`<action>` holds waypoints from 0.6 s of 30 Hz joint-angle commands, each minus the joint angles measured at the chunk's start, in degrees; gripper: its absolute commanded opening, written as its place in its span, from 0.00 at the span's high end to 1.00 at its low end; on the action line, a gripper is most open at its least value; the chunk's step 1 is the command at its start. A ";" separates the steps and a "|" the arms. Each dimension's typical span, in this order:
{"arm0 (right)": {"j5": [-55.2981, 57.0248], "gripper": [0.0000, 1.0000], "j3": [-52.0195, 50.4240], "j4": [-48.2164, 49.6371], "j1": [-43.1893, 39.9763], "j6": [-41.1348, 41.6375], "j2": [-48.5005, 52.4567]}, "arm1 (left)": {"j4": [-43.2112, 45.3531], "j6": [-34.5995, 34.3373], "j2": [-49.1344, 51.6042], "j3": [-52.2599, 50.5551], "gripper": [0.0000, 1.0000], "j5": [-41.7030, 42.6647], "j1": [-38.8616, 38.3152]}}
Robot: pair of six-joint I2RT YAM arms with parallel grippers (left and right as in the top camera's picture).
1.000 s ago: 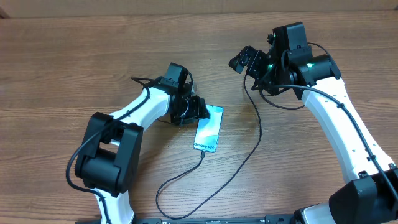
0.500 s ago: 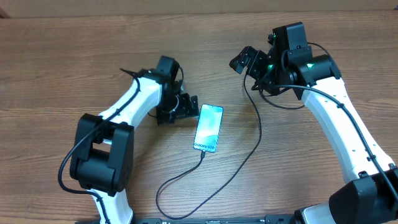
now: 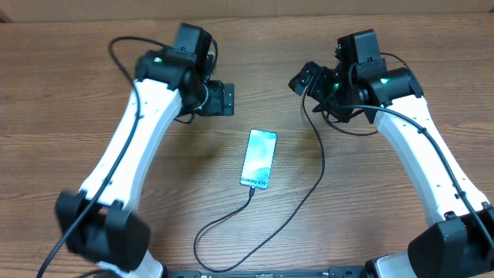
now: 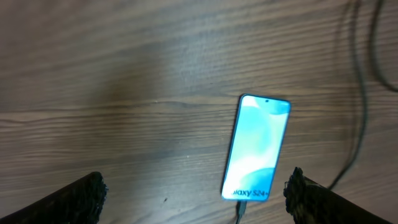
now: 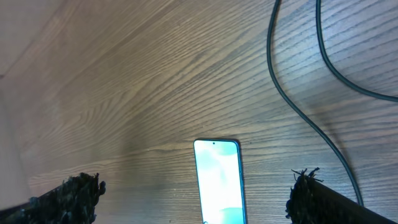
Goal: Plug charger to phone and switch on socket
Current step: 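Open the left gripper and lift it away from the phone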
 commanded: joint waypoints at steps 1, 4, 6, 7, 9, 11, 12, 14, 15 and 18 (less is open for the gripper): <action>0.74 0.00 -0.94 -0.04 0.20 -0.24 1.77 | -1.57 3.45 -6.58 3.32 0.05 -2.19 -0.07; -1.25 0.00 -0.94 -0.39 0.22 -0.22 3.39 | -2.34 3.91 -10.58 3.34 0.04 -3.80 -0.07; -1.44 0.00 -0.94 -0.59 0.22 -0.24 4.42 | -2.95 3.91 -12.87 3.34 0.01 -5.16 -0.07; -1.64 0.00 -0.94 -0.63 0.24 -0.24 4.74 | -3.28 3.91 -13.90 3.34 0.00 -5.77 -0.07; -2.21 0.00 -0.96 -0.66 0.35 -0.26 5.51 | -4.11 3.93 -15.74 3.34 0.00 -6.91 -0.07; -2.82 0.00 -0.96 -0.63 0.59 -0.26 6.19 | -5.01 3.89 -17.09 3.34 0.00 -7.78 -0.07; -2.93 0.00 -0.96 -0.63 0.85 -0.26 6.54 | -5.51 3.89 -17.81 3.34 0.00 -7.87 -0.07; -2.93 0.00 -0.96 -0.66 1.64 -0.26 7.34 | -6.16 3.89 -18.93 3.34 0.00 -7.87 -0.07; -2.93 0.00 -0.96 -0.66 2.14 -0.26 7.69 | -6.36 3.87 -19.58 3.34 0.00 -7.87 -0.07; -2.89 0.00 -1.05 -0.61 3.72 -0.24 8.66 | -6.34 3.85 -21.14 3.34 0.00 -7.87 -0.07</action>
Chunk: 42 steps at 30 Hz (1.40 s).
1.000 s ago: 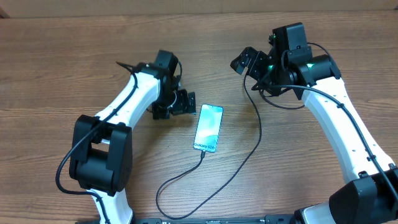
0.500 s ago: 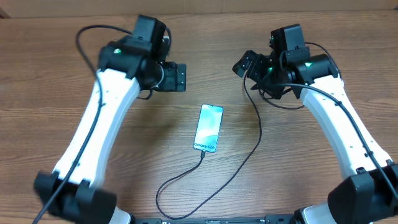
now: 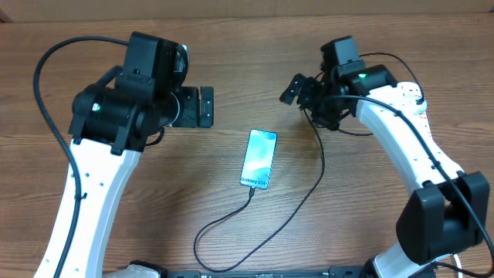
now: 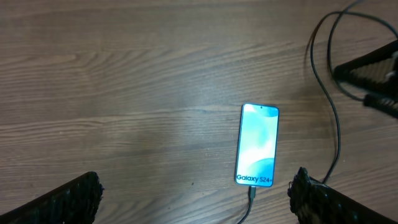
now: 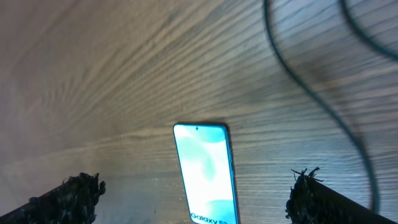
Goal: Plug charger to phone and switch on socket
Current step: 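Open the left gripper and lift it away from the phone, then move the right gripper over the white power strip's switch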
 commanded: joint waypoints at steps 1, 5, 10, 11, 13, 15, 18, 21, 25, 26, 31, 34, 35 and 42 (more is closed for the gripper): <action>-0.52 0.00 -0.52 0.31 2.45 -0.26 1.40 | -0.02 1.03 -2.99 1.40 0.00 -1.36 -0.07; 0.39 0.00 -0.68 0.50 4.39 -0.22 1.90 | 0.63 1.03 -4.66 1.40 0.00 -1.38 -0.07; 2.56 0.00 -0.68 0.24 4.83 -0.02 1.90 | 0.52 1.05 -4.85 1.38 0.00 -1.36 -0.07; 2.97 0.00 -0.68 0.04 4.79 0.00 1.90 | 0.55 1.05 -4.85 1.38 0.00 -1.36 -0.07; 3.39 0.00 -0.68 -0.07 4.72 -0.02 1.90 | 0.55 1.05 -4.85 1.38 0.00 -1.33 -0.07; 3.80 0.00 -0.68 -0.04 4.72 0.00 1.90 | 0.55 1.05 -4.83 1.38 0.00 -1.33 -0.07; 5.20 0.00 -0.63 0.07 4.66 0.00 1.90 | 0.57 1.05 -4.85 1.38 0.00 -1.33 -0.07; 8.74 0.00 0.09 -0.96 3.76 -0.04 1.84 | 0.55 1.05 -4.83 1.38 0.01 -1.33 -0.07; 15.02 0.00 4.24 -5.09 -0.42 -0.17 1.84 | 0.55 1.05 -4.83 1.36 0.00 -1.33 -0.07; 15.98 0.00 5.42 -5.81 -1.70 -0.57 1.84 | 0.55 1.05 -4.83 1.38 0.00 -1.33 -0.07; 17.92 0.00 10.10 -6.95 -10.62 -6.84 1.84 | 0.55 1.05 -4.83 1.36 0.01 -1.33 -0.07; 17.92 0.00 10.19 -7.02 -15.67 -8.20 1.84 | 0.55 1.05 -4.83 1.36 0.00 -1.33 -0.07; 17.92 0.00 9.97 -7.06 -17.57 -8.20 1.86 | 0.57 1.05 -4.83 1.36 0.00 -1.33 -0.07; 18.18 0.00 9.77 -6.97 -26.43 -8.22 1.86 | 0.55 1.05 -4.83 1.36 0.01 -1.33 -0.07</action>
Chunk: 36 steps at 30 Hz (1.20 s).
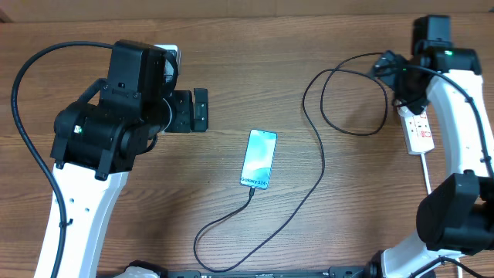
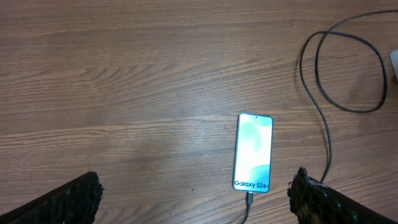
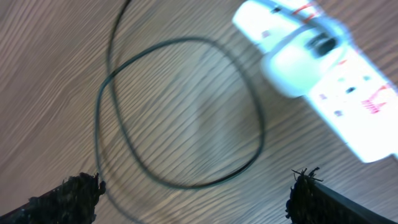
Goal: Plug charger to phone and switch on socket
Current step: 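Move the right gripper over the white power strip's switch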
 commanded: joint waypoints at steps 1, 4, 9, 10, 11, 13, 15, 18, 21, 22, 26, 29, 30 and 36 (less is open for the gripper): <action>1.25 0.00 0.31 0.74 -3.43 -1.16 0.07 | 0.04 1.05 -0.66 1.36 0.00 -0.76 -0.07; 0.35 0.00 0.13 3.08 -6.19 -6.03 0.07 | 0.04 1.05 -0.66 1.36 0.01 -0.76 -0.07; 0.35 0.00 -0.52 7.43 -9.64 -14.62 0.09 | 0.04 1.05 -0.66 1.36 0.01 -0.76 -0.09; 0.28 0.00 -0.72 8.00 -10.21 -15.61 0.20 | 0.04 1.05 -0.66 1.36 0.00 -0.76 -0.07; 0.09 0.00 -0.81 8.24 -10.62 -16.33 0.33 | 0.07 1.05 -0.66 1.36 0.00 -0.76 -0.09; -1.11 0.00 -0.85 8.28 -11.82 -19.02 1.55 | 0.07 1.05 -0.66 1.36 0.00 -0.76 -0.07; -1.18 0.00 -0.94 8.24 -12.61 -19.08 3.06 | 0.04 1.05 -0.66 1.36 0.01 -0.76 -0.07; -1.90 0.00 -1.07 7.67 -13.53 -19.08 5.38 | 0.04 1.05 -0.66 1.36 0.01 -0.76 -0.07; -5.29 0.00 -1.07 6.67 -14.34 -20.98 7.19 | 0.07 1.05 -0.66 1.36 0.01 -0.76 -0.07; -6.38 0.00 -1.07 6.62 -14.51 -21.84 7.63 | 0.04 1.05 -0.66 1.33 0.00 -0.79 -0.07; -6.29 0.00 -1.07 7.69 -14.64 -23.47 8.02 | 0.04 1.05 -0.66 1.33 0.01 -0.76 -0.09; -5.49 0.00 -1.07 8.94 -14.64 -23.80 8.63 | 0.07 1.05 -0.66 1.33 0.00 -0.76 -0.07; -5.49 0.00 -1.07 9.11 -14.64 -24.00 9.01 | 0.07 1.05 -0.66 1.33 0.00 -0.76 -0.07; -5.51 0.00 -1.07 9.14 -14.64 -24.57 13.25 | 0.04 1.05 -0.66 1.33 0.00 -0.76 -0.07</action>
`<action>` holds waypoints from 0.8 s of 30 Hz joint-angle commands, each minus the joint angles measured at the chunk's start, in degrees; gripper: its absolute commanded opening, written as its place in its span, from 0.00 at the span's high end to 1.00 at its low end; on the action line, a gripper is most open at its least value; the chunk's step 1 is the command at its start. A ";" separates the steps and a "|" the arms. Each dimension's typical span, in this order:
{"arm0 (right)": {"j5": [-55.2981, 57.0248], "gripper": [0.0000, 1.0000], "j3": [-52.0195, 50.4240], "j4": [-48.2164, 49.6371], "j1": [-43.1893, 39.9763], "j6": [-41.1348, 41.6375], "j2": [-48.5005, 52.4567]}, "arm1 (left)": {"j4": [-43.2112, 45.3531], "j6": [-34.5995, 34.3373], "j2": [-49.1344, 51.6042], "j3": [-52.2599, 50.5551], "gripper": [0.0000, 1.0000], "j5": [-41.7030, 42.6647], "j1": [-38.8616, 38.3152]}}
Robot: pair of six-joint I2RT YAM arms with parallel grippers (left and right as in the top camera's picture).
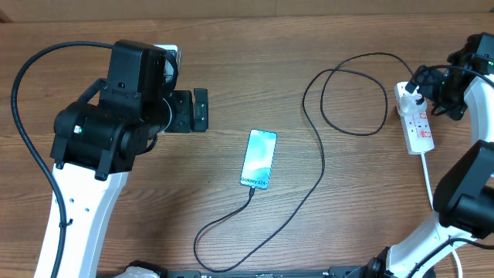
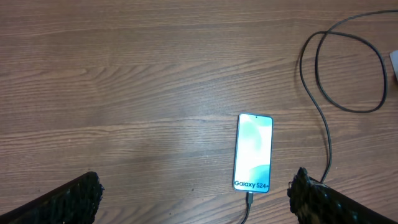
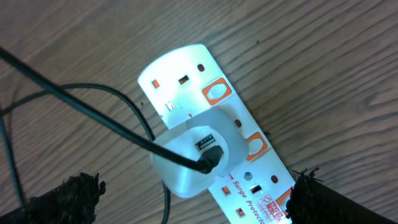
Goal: Plug charger to phone and switch on socket
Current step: 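Move the right gripper over the white power strip's switch, then lower the right gripper onto the orange switch beside the charger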
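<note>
The phone (image 1: 258, 158) lies screen up at the table's middle, lit, with the black cable (image 1: 323, 174) plugged into its lower end (image 2: 249, 198). The cable loops right to a white charger (image 3: 194, 151) seated in the white power strip (image 1: 415, 120). The strip's orange switches (image 3: 215, 93) show beside the charger. My right gripper (image 3: 194, 202) hangs open directly above the strip and charger. My left gripper (image 2: 193, 199) is open, high over the table left of the phone.
The strip's own white lead (image 1: 428, 181) runs down the right side of the table. A loose cable loop (image 1: 347, 93) lies between phone and strip. The left arm's black cable (image 1: 31, 85) arcs over the far left.
My right gripper has moved further right and now sits straight over the power strip, with charger and switches in close view. The left arm, phone and cable are unchanged.
Both grippers stood open near the phone, its cable plugged in throughout. The left arm then drew back and up to the left and stayed. The right arm went from beside the phone to the far right edge, and now hangs over the strip.
</note>
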 commanded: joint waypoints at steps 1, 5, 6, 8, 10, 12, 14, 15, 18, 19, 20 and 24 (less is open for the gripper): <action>-0.46 0.00 0.17 0.22 -0.17 -1.07 4.00 | 0.04 1.05 -0.66 1.33 0.01 -0.76 -0.07; -1.44 0.00 0.17 0.61 -0.17 -1.05 5.46 | 0.07 1.05 -0.66 1.33 0.00 -0.76 -0.07; -1.42 0.00 0.17 0.70 -0.17 -1.05 5.46 | 0.07 1.05 -0.66 1.33 0.01 -0.76 -0.07; -1.40 0.00 0.17 1.14 -0.17 -1.07 5.46 | 0.04 1.05 -0.66 1.33 0.00 -0.76 -0.09; -1.40 0.00 0.17 1.51 -0.17 -1.07 5.49 | 0.04 1.05 -0.66 1.33 0.01 -0.76 -0.09; -1.40 0.00 0.17 1.99 -0.17 -1.36 5.49 | 0.07 1.05 -0.66 1.33 0.00 -0.76 -0.07; -1.42 0.00 0.17 2.43 -0.17 -1.92 5.49 | 0.07 1.05 -0.66 1.33 0.00 -0.79 -0.07; -1.44 0.00 0.17 2.49 -0.17 -2.32 5.51 | 0.07 1.05 -0.66 1.33 0.00 -0.76 -0.07; -2.19 0.00 0.17 2.54 -0.17 -2.60 5.57 | 0.07 1.05 -0.66 1.33 0.01 -0.76 -0.07; -2.67 0.00 0.17 2.56 -0.17 -2.62 5.62 | 0.07 1.05 -0.66 1.33 0.01 -0.76 -0.07; -3.63 0.00 0.17 2.62 -0.17 -3.04 5.68 | 0.07 1.05 -0.66 1.33 0.00 -0.76 -0.07; -3.93 0.00 0.15 2.45 -0.22 -4.83 5.75 | 0.07 1.05 -0.66 1.33 0.00 -0.76 -0.07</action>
